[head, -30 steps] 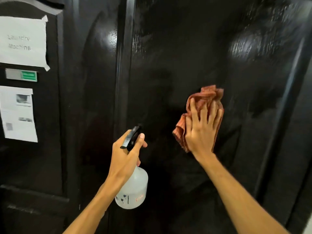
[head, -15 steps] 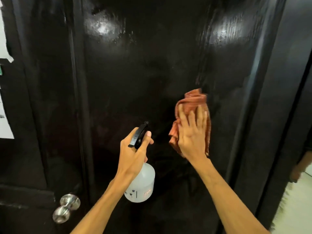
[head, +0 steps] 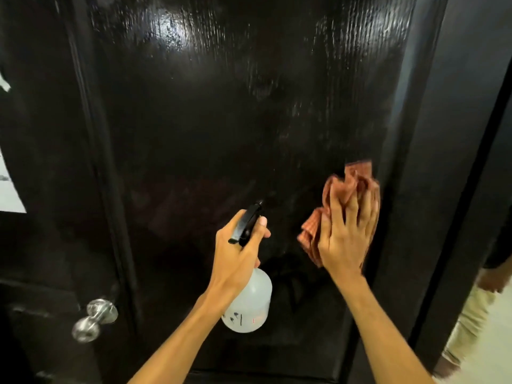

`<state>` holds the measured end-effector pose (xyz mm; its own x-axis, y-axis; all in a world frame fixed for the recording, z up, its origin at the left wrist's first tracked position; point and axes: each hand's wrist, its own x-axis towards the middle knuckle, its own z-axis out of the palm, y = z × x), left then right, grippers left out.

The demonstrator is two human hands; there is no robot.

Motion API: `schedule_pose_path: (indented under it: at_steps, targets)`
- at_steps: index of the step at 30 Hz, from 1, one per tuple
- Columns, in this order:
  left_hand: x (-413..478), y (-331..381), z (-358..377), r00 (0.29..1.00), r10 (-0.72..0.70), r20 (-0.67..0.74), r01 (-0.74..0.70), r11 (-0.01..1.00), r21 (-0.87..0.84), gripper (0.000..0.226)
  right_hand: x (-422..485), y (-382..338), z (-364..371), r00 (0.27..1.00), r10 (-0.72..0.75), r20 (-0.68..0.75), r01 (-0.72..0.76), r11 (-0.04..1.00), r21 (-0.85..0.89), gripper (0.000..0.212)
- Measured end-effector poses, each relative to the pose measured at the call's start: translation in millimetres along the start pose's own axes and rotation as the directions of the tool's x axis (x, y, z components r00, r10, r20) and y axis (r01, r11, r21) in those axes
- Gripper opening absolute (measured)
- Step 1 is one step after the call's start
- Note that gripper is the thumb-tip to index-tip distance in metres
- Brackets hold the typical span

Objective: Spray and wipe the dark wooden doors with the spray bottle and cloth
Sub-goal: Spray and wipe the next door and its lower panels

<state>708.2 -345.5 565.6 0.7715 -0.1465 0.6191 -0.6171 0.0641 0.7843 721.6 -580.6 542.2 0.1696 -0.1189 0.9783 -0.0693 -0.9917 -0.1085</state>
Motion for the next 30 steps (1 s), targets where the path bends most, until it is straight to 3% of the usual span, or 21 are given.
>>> schedule_pose_path:
  at_steps: [3, 10, 15, 21, 24, 27, 30]
  targets:
    - [-17, -10, 1, 0.999, -0.038, -0.023, 0.039, 0.999, 0.01, 0.023, -61, -7, 7, 0.995, 0.059, 0.082, -0.06, 0.998, 0.009, 0.048]
    - [-28, -25, -21, 0.991, -0.049, -0.122, 0.055, 0.997, 0.046, 0.019, 20, -66, 22, 1.0, 0.025, -0.002, -0.025, 0.994, 0.109, 0.049]
    - [-33, -35, -57, 0.976, -0.031, -0.215, 0.048, 0.996, 0.073, 0.021, -49, -96, 38, 0.993, -0.01, 0.119, -0.007, 0.991, 0.136, 0.041]
    - [-54, -48, -122, 0.962, -0.019, -0.272, 0.057, 0.99, 0.132, 0.018, -18, -172, 56, 0.978, 0.209, -0.011, -0.204, 0.964, 0.17, 0.049]
    - [-52, -52, -168, 0.948, -0.004, -0.319, 0.058, 0.986, 0.159, 0.019, -31, -253, 80, 0.994, -0.053, 0.101, 0.033, 0.982, 0.186, 0.058]
    - [-49, -56, -207, 0.944, 0.003, -0.329, 0.044, 0.99, 0.135, 0.019, -51, -297, 95, 0.9, -0.364, 0.238, 0.319, 0.925, 0.209, 0.054]
    - [-43, -61, -239, 0.944, 0.005, -0.329, 0.037, 0.992, 0.123, 0.024, -2, -318, 95, 0.893, -0.417, 0.168, 0.38, 0.9, 0.215, 0.044]
